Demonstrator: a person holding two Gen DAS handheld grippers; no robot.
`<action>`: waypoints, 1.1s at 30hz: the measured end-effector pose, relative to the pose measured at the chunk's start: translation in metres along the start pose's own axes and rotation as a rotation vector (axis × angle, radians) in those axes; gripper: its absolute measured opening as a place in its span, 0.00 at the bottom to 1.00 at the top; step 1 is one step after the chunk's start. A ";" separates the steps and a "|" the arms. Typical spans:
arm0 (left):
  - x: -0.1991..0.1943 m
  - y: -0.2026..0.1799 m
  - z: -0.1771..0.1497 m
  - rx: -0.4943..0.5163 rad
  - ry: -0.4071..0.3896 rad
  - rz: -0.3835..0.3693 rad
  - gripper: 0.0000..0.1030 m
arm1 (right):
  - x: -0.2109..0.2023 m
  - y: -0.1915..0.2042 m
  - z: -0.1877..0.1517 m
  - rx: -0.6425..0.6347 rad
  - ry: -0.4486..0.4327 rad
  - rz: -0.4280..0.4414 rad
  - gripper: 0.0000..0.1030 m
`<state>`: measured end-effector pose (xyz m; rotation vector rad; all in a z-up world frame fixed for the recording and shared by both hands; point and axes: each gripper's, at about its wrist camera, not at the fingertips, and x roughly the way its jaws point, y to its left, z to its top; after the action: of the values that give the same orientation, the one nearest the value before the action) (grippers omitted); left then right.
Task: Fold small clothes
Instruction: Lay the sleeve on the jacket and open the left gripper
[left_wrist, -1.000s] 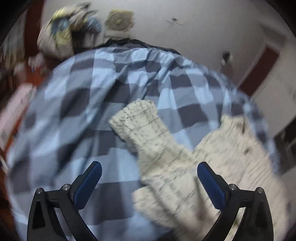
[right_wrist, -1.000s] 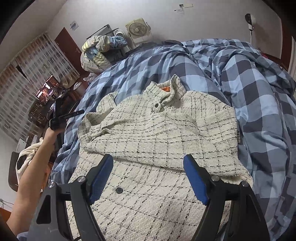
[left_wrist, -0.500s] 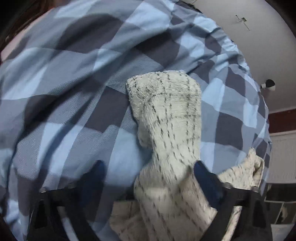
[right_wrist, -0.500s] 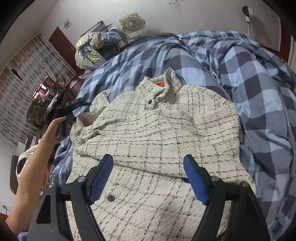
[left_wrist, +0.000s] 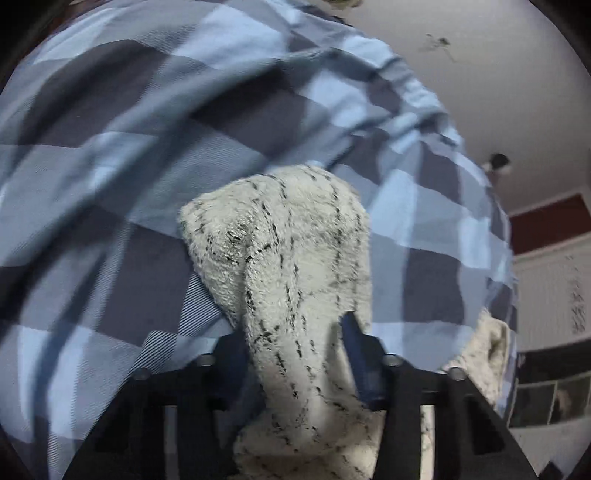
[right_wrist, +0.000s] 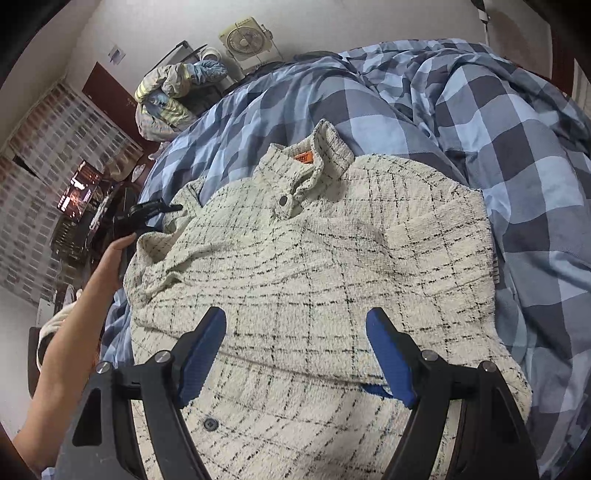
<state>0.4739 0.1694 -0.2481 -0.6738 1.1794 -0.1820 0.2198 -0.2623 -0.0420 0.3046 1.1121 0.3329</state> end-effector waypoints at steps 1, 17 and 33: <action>-0.001 -0.002 -0.002 0.005 -0.004 -0.004 0.26 | 0.000 -0.001 0.000 0.005 -0.001 0.007 0.73; -0.129 -0.055 -0.008 0.107 -0.217 0.052 0.08 | -0.038 0.013 -0.015 -0.017 -0.090 0.051 0.73; -0.145 -0.074 -0.112 0.650 -0.111 0.537 0.09 | -0.064 0.044 -0.043 -0.081 -0.161 0.120 0.73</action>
<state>0.3318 0.1348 -0.1152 0.2059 1.0705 -0.0623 0.1502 -0.2448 0.0100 0.3210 0.9215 0.4509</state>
